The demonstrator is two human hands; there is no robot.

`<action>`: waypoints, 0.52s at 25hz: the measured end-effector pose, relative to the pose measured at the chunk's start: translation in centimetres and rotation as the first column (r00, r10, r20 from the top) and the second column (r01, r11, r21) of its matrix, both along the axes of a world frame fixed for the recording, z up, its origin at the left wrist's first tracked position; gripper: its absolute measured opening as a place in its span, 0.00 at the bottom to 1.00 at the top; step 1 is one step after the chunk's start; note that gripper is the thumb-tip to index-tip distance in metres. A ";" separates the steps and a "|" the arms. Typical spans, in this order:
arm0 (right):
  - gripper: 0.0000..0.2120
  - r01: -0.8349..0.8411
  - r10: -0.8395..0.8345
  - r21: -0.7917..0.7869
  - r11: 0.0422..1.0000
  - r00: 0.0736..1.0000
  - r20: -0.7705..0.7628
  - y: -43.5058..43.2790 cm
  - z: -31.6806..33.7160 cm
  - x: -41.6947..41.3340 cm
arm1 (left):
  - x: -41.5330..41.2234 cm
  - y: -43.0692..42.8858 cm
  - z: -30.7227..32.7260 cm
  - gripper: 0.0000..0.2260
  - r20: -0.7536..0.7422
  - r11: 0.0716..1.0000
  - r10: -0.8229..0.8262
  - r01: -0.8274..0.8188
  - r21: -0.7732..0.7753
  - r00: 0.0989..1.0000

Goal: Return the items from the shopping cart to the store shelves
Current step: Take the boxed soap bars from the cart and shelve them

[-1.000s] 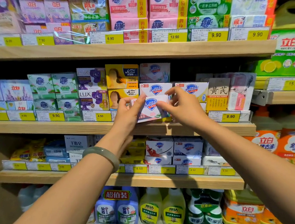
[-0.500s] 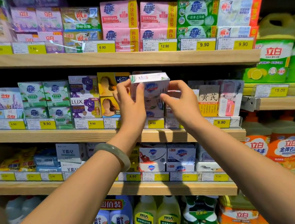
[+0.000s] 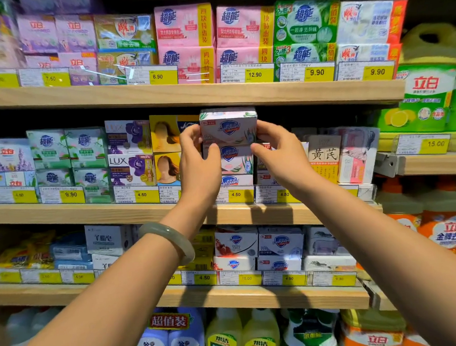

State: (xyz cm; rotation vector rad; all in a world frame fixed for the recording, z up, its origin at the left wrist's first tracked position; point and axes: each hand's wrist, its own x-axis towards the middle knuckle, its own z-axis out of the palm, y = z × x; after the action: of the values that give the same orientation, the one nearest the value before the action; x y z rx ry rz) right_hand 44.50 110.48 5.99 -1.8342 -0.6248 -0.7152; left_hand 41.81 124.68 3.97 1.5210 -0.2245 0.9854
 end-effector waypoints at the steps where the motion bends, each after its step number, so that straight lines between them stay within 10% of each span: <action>1: 0.23 0.018 -0.018 -0.011 1.000 1.000 -0.003 0.0 0.0 0.2 | 0.1 0.0 0.0 0.19 -0.002 0.999 0.004 -0.004 0.032 1.000; 13: 0.27 0.357 -0.336 -0.325 0.876 0.934 0.121 0.5 0.7 0.1 | 1.1 0.5 -0.7 0.27 -0.077 0.644 0.528 -0.339 0.686 0.846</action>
State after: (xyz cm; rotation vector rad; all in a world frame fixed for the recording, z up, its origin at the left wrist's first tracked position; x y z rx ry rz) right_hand 44.60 110.95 6.74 -2.2921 -0.4831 -0.9476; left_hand 42.88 125.21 3.31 2.4319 0.0218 1.1198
